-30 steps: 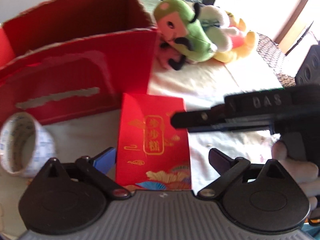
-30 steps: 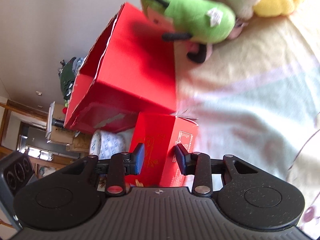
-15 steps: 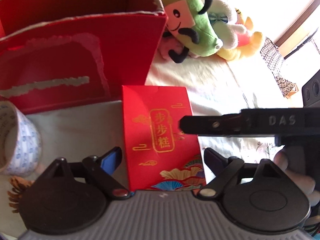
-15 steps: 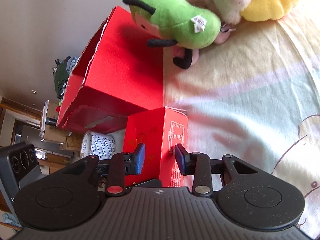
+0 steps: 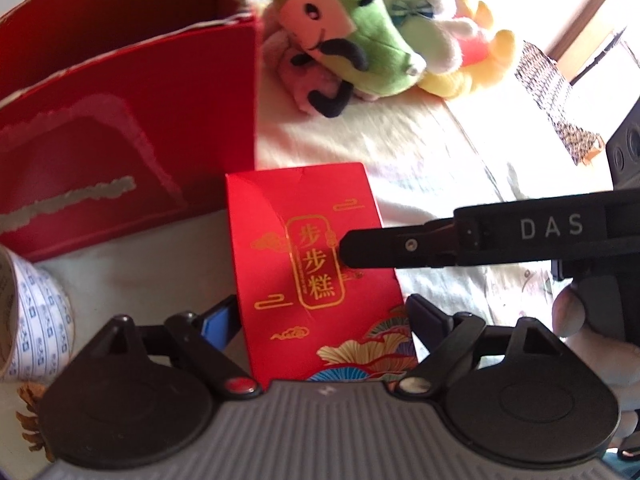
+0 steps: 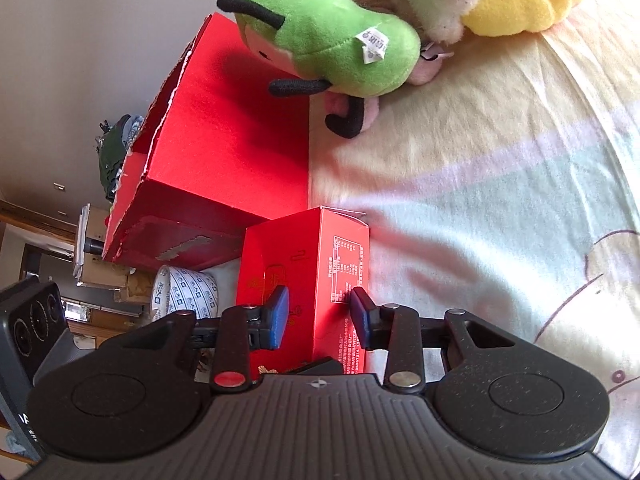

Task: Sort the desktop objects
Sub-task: 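Close the right tool on the red gift box and lift it, then carry the gift box over the red box and lower it inside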

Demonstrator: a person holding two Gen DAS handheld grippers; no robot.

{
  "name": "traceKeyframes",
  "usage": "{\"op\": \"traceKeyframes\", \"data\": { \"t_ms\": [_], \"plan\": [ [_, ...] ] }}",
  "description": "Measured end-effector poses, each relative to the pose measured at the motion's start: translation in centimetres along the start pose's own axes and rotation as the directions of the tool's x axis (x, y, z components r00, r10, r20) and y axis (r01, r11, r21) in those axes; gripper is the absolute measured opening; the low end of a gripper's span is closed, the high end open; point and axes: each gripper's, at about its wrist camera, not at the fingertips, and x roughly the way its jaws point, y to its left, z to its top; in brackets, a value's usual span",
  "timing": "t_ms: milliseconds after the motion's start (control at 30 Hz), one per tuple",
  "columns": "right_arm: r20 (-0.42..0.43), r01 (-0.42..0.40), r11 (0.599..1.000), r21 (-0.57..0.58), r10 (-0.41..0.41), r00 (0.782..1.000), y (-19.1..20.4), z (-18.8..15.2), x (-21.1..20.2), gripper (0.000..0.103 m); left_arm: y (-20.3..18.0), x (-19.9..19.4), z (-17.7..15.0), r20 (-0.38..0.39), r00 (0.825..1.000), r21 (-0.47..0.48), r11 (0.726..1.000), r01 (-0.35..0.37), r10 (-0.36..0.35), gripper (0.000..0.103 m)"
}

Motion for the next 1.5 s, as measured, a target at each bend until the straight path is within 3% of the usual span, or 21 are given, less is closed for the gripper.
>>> {"op": "traceKeyframes", "data": {
  "t_ms": [200,433,600,800,1067,1233,1367,1500],
  "plan": [
    [0.039,-0.001,1.000,0.019,0.000,0.999,-0.8,-0.2,-2.7,0.037,-2.6,-1.1,0.5,0.019,0.999,0.091,0.995,0.027,-0.029,0.087],
    [0.141,0.024,0.999,0.049,-0.030,0.990,-1.0,-0.6,-6.7,0.037,-5.9,-2.6,2.1,0.058,0.995,0.196,0.978,0.070,-0.083,0.087],
    [0.247,0.047,0.999,0.003,-0.046,0.968,0.5,-0.4,-9.7,0.038,-7.6,-3.7,4.0,0.128,0.986,0.250,0.965,0.077,-0.112,0.087],
    [0.363,0.031,0.997,-0.064,-0.006,0.932,2.9,1.0,-11.8,0.038,-8.0,-6.8,6.5,0.244,0.963,0.275,0.960,0.041,-0.111,0.087],
    [0.418,0.015,0.977,-0.214,0.077,0.905,8.2,4.9,-11.0,0.038,-4.4,-11.3,9.6,0.371,0.926,0.254,0.967,-0.035,-0.064,0.087],
    [0.410,0.012,0.958,-0.287,0.112,0.905,11.5,7.0,-8.7,0.038,-0.7,-13.0,11.1,0.415,0.910,0.216,0.974,-0.073,-0.024,0.087],
    [0.372,-0.009,0.951,-0.310,0.129,0.919,13.4,8.6,-6.0,0.038,2.7,-13.2,11.7,0.419,0.908,0.188,0.978,-0.094,0.007,0.087],
    [0.325,-0.013,0.946,-0.324,0.124,0.938,15.2,9.7,-2.9,0.038,6.2,-12.6,12.1,0.394,0.919,0.164,0.982,-0.097,0.025,0.087]
  ]
}}
